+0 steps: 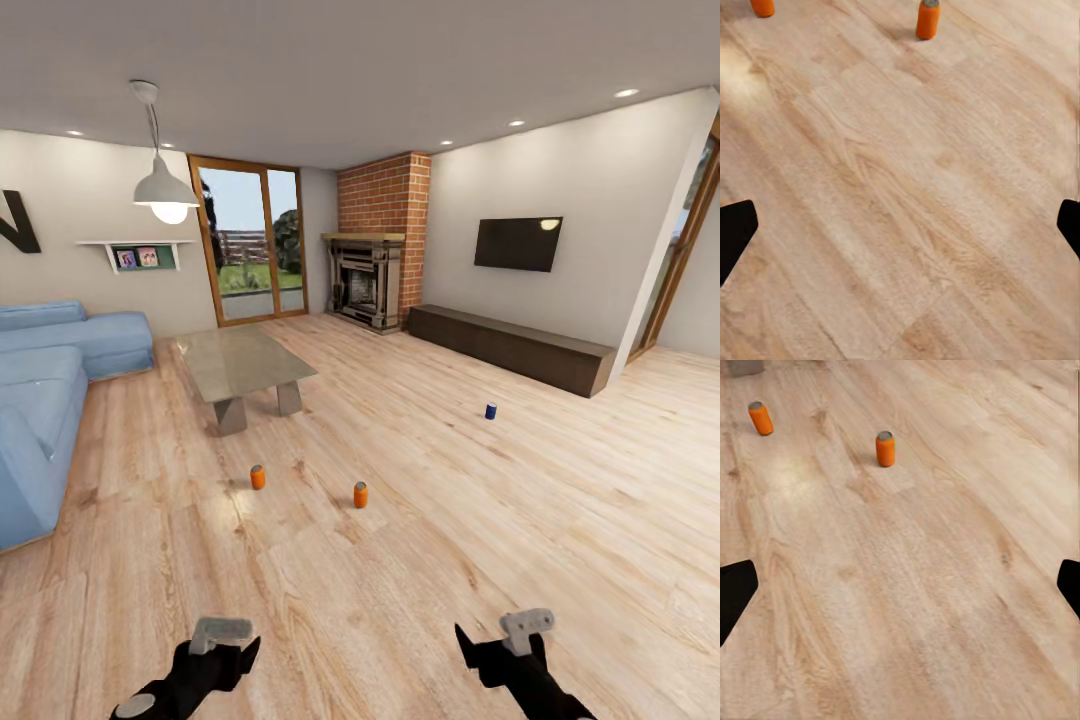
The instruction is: Put the three can of soda from the living room inside the tash can in the kitchen.
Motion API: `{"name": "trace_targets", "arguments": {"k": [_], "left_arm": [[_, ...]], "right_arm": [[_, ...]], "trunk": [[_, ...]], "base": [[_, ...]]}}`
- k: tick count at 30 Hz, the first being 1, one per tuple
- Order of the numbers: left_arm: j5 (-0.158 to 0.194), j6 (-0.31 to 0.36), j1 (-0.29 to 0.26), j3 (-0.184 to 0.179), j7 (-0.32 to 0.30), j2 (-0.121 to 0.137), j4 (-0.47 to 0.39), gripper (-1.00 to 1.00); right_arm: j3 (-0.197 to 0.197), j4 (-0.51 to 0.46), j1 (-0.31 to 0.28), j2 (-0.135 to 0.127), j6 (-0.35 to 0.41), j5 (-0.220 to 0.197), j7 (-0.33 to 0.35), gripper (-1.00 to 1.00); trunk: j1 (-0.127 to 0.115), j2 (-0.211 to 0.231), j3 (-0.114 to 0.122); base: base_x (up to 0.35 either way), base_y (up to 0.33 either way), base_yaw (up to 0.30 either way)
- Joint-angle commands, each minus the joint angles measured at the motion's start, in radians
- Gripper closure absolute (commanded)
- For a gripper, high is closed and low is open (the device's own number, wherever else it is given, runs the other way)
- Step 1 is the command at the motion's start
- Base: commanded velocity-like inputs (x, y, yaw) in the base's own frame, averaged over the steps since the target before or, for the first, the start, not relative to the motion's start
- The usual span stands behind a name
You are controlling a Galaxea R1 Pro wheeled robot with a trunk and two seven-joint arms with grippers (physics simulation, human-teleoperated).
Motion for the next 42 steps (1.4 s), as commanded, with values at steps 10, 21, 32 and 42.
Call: {"name": "trace_targets", "arguments": {"k": [10,21,32,42], "left_arm": [[-0.002,-0.055,0.006,-0.001,-0.003,0.004,-0.208,-1.00],[-0.003,-0.362,0.009,-0.001,0.000,0.008,0.021,-1.00],[-0.005,-0.419,0.000,0.001,0.004,0.007,0.147,-1.00],[-0.007,-0.438,0.000,-0.001,0.005,0.007,0.188,-1.00]], "right_arm": [[0.005,-0.177,0.028,-0.005,-0.019,-0.006,0.078,-1.00],[-0.053,0.012,0.029,0.001,-0.280,-0.013,0.068,-1.00],[-0.131,0.112,0.028,0.007,-0.301,-0.015,0.078,-1.00],[-0.134,0.156,0.028,0.006,-0.308,-0.016,0.082,-1.00]], "trunk": [[0.000,0.000,0.000],[0.000,0.000,0.000],[0.000,0.000,0.000],[0.000,0.000,0.000]], "base": [[0.000,0.000,0.000],[0.000,0.000,0.000],[0.000,0.000,0.000],[0.000,0.000,0.000]]}}
